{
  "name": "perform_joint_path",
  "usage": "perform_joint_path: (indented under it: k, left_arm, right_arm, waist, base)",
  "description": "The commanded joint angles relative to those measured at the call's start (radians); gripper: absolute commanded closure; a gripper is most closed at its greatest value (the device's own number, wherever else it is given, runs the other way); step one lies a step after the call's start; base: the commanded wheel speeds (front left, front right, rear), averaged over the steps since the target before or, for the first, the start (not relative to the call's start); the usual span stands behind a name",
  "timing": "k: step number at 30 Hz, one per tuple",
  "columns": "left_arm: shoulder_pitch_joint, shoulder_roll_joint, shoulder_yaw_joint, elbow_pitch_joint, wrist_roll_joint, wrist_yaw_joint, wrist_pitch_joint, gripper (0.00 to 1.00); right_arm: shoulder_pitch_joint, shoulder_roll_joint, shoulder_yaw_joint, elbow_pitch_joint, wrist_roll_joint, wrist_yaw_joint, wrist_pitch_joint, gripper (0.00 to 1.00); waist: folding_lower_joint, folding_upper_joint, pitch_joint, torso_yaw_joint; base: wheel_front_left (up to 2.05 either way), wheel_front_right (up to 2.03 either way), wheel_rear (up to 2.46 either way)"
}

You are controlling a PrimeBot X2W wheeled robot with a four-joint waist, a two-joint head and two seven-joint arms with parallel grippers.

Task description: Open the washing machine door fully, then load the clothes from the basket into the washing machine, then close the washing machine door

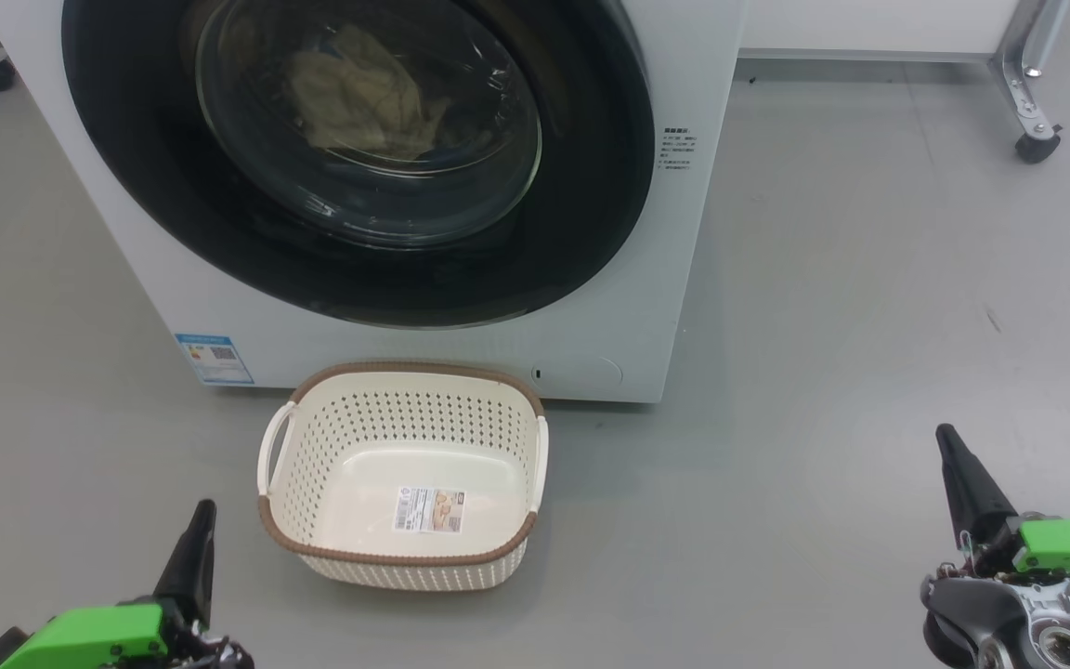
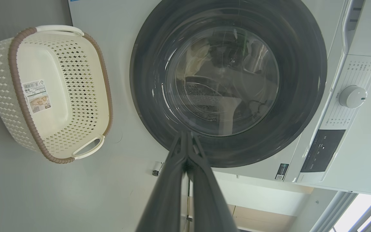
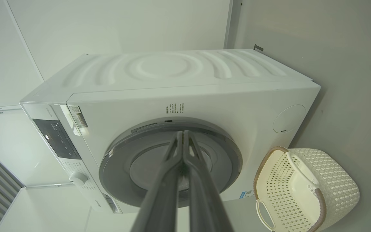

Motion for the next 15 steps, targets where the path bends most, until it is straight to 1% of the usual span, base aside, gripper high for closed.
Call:
perform_joint_path:
  k: [1, 15]
  left_arm:
    - [-0.05, 0.008, 0.039, -0.027, 0.006, -0.007, 0.007, 1.0]
    - [-0.051, 0.007, 0.041, -0.027, 0.007, -0.007, 0.009, 1.0]
  right_arm:
    - [-0.058, -0.012, 0.017, -0.031, -0.006, -0.001, 0.008, 1.0]
    - [-0.058, -0.011, 0.014, -0.031, -0.009, -0.001, 0.01, 1.0]
  waist:
    - [0.0, 0.0, 0.0, 0.0]
    - [0.0, 0.0, 0.0, 0.0]
  base:
    - [0.0, 0.0, 0.0]
    - [0.0, 0.0, 0.0]
